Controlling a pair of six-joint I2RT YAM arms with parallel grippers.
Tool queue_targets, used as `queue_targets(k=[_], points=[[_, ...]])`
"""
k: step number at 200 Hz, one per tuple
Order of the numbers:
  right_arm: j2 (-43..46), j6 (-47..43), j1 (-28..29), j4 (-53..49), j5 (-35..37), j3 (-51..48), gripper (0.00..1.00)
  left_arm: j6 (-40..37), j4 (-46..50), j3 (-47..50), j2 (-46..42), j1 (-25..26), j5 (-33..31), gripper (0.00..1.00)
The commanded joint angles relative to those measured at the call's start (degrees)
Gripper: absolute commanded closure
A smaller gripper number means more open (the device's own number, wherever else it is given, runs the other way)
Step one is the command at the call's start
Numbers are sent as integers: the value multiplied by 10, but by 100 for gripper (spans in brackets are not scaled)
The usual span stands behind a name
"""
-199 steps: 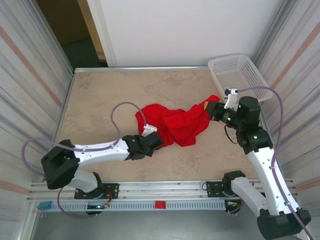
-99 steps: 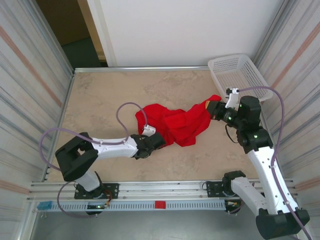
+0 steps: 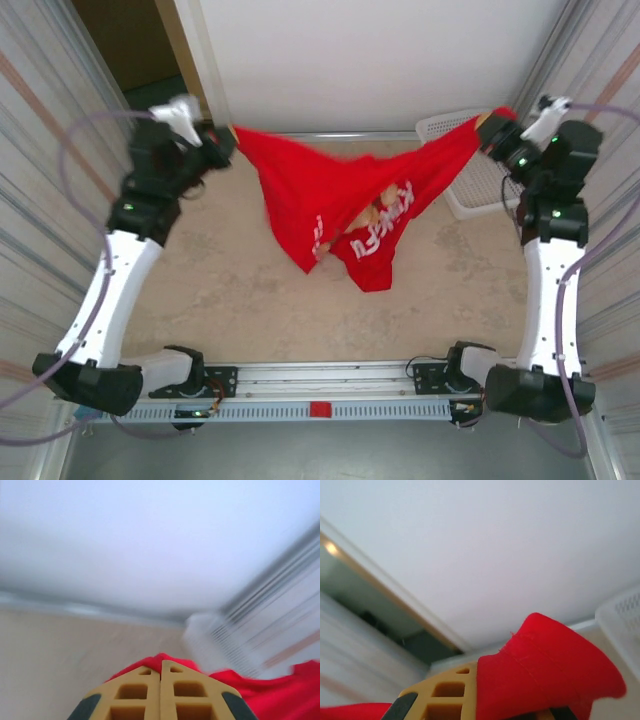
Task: Fold the inside-out t-shirt
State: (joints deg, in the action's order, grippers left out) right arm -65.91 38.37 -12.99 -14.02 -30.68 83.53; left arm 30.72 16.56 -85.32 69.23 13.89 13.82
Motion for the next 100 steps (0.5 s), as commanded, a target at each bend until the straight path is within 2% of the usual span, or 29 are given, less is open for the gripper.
queue_targets(k=[1,46,76,100], points=[[-15,119,-46,100,-45,67,100,43,-13,-96,22,-19,159,100],[-34,208,-110,168,-62,145,100,67,-31,-235,63,-48,148,100],[-30,251,-115,223,-83,175,100,97,-51,-301,73,-49,147,100],[-23,309,-111,287,-94,196,100,133,-110,-306,58,-47,129,100]])
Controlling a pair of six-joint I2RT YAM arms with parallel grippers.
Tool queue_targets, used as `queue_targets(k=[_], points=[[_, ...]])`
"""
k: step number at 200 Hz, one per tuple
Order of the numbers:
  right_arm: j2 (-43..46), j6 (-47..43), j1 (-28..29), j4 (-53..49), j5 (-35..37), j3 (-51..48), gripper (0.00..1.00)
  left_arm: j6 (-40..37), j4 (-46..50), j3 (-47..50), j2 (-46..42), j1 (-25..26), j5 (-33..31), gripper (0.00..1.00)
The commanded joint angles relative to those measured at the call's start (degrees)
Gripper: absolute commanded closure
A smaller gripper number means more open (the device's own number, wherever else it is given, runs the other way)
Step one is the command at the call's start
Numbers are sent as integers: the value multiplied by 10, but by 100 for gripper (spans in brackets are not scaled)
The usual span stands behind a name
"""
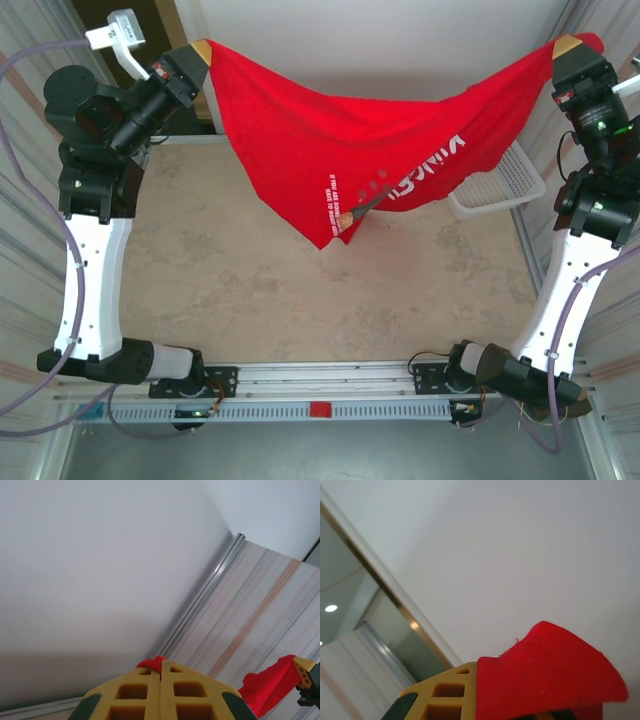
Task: Fold the inside-out t-shirt
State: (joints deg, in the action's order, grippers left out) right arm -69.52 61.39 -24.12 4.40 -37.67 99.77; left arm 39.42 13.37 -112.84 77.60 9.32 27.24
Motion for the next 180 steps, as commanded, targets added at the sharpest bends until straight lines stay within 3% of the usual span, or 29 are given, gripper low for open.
queue_targets(k=[1,21,44,69,101,116,127,149,180], points=[[14,78,1,102,-24,34,100,46,-78,-31,-26,0,-9,100],[9,-18,49,9,10,47,100,36,-53,-24,-19,10,-52,100],[-33,-79,100,-82,-1,18,100,35,-24,31,-8,10,-71,100],[-56,-141,177,-124,28,-89,100,14,66,105,28,-1,-94,100],[-71,-165,255,-130,47,-166,100,-19,88,207,61,-16,-120,100],[-68,-199,305,-153,62,-163,100,-38,96,233,70,-32,-119,69],[-67,-224,339,-172,68,-157,100,-59,77,261,61,-27,-110,57],[-65,-241,382,-178,61,-152,100,-102,2,324,20,16,-76,43],[-61,-256,425,-181,52,-131,100,-167,-97,380,4,110,-1,38]])
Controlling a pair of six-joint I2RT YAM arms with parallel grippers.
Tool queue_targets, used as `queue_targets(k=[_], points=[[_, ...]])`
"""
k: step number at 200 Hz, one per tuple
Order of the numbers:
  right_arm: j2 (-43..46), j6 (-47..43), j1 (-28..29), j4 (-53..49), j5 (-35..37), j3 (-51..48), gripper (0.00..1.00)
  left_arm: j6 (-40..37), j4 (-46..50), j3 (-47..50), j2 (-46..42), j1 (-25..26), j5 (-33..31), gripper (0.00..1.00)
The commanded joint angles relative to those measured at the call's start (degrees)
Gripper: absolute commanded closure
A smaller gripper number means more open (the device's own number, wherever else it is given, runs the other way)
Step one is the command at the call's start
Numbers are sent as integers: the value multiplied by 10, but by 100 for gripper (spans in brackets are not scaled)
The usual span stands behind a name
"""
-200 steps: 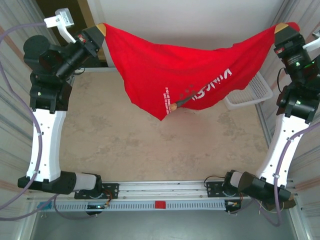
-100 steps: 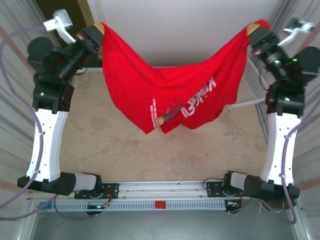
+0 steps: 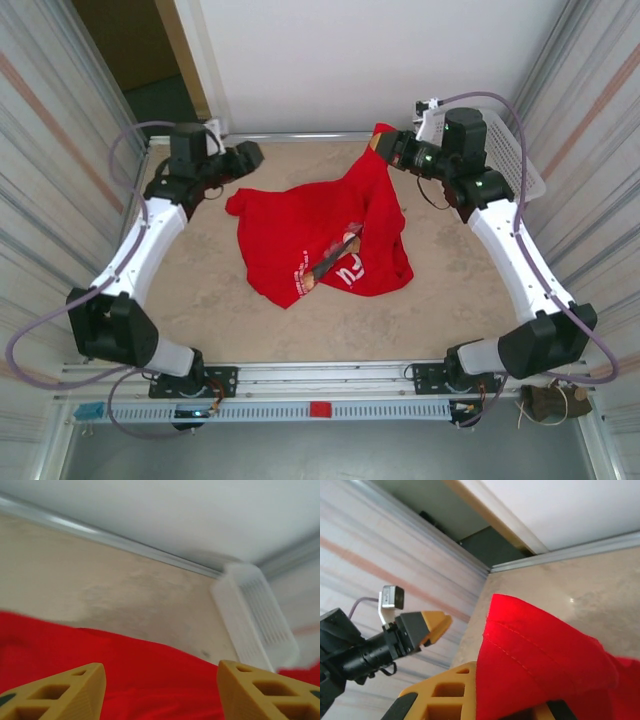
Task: Fold the inside-out t-shirt
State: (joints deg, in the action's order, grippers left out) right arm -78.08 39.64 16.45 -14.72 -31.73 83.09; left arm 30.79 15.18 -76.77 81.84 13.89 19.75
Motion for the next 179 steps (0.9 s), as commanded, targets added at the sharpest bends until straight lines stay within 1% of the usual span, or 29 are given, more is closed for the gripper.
queue_targets(k=[1,21,36,53,76,100,105,112,117,118,119,122,123,124,125,126,129,132,138,143,146,152,158,162,179], points=[[25,-38,20,11,-7,37,100,-83,-117,19,-38,68,75,38],[28,-39,42,13,-9,52,100,-127,-130,11,-14,125,76,37],[30,-38,54,13,-6,62,100,-140,-155,0,10,153,92,36],[32,-35,64,13,-3,67,100,-142,-186,-17,39,176,118,35],[32,-27,73,25,-4,68,100,-155,-198,-48,77,204,125,34],[25,-23,79,32,1,66,100,-131,-246,-74,115,221,162,35],[24,-23,79,32,2,66,100,-124,-256,-79,122,223,172,39],[23,-24,78,30,6,66,100,-109,-270,-85,131,224,188,52],[24,-26,75,29,6,66,100,-96,-278,-90,137,223,194,69],[24,-26,75,28,6,66,100,-94,-279,-91,138,222,194,74],[24,-27,74,28,6,65,100,-91,-281,-91,139,222,197,74],[25,-27,70,28,7,64,100,-83,-287,-93,141,221,199,88],[26,-27,69,28,6,63,100,-82,-289,-93,141,221,200,88],[26,-27,68,28,6,63,100,-79,-291,-93,141,221,200,92],[27,-27,66,28,6,62,100,-76,-293,-93,142,220,200,98],[28,-27,64,29,6,62,100,-74,-294,-93,142,219,199,100],[31,-26,58,29,5,58,100,-66,-299,-92,141,217,195,100],[34,-26,52,29,4,54,94,-60,-302,-90,139,217,191,100],[46,-22,34,30,4,42,73,-47,-311,-86,131,212,178,100],[57,-18,17,33,6,27,53,-38,-321,-79,124,208,167,100],[67,-16,6,35,8,16,43,-32,-329,-75,118,204,161,100],[84,-11,-17,38,10,-9,29,-18,-337,-72,108,198,149,100],[103,-5,-39,44,8,-39,21,-6,-337,-73,99,190,140,100],[114,-2,-54,49,4,-62,18,0,-337,-77,94,184,138,100],[160,1,-104,64,-16,-162,13,18,-321,-101,81,167,143,100]])
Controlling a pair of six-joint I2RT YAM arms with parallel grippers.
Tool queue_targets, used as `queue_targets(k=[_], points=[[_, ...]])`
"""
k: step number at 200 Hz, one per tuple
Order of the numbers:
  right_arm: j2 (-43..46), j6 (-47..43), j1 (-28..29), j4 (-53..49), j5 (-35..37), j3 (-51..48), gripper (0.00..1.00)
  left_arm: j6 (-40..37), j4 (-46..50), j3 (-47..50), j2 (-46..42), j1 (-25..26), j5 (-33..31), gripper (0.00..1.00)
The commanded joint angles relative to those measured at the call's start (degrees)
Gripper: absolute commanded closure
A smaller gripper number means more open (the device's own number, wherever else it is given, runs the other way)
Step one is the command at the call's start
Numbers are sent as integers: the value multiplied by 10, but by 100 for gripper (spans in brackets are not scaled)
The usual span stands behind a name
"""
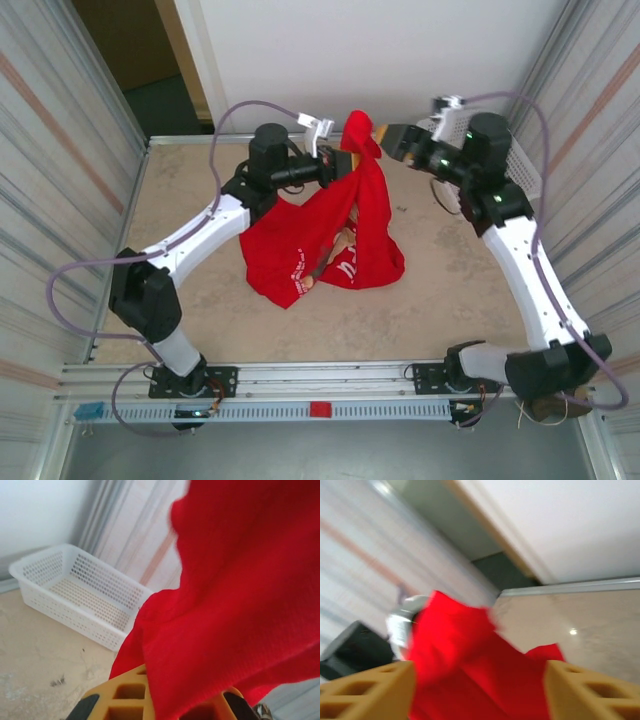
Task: Fold the inside-out t-shirt
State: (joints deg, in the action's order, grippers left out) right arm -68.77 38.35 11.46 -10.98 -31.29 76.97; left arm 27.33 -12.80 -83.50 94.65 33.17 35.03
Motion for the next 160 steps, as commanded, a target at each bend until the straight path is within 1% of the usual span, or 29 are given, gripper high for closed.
queue_targets(k=[1,18,33,41,51,64,73,90,109,147,155,160], points=[[69,14,-56,26,-20,-107,13,54,-40,-35,-47,-27,-9,100],[100,4,-73,34,-21,-208,12,50,-11,-66,-53,-36,3,100],[113,-10,-70,55,-18,-288,10,39,12,-87,-58,-39,10,100],[115,-12,-70,80,-31,-326,9,36,21,-93,-61,-39,10,100],[113,-19,-67,112,-50,-363,5,35,24,-95,-66,-40,13,100],[104,-36,-59,141,-74,-393,5,36,28,-97,-70,-42,14,100],[94,-49,-48,154,-78,-404,4,37,29,-98,-74,-43,15,100],[64,-80,-14,162,-63,-407,3,37,35,-103,-77,-43,17,100],[5,-108,26,169,-19,-389,3,39,41,-114,-81,-43,19,100],[-130,-128,43,205,11,-297,0,52,47,-125,-99,-43,28,100],[-158,-129,42,210,14,-272,3,52,49,-127,-105,-43,31,100],[-174,-129,39,211,12,-253,10,51,53,-129,-109,-43,32,100]])
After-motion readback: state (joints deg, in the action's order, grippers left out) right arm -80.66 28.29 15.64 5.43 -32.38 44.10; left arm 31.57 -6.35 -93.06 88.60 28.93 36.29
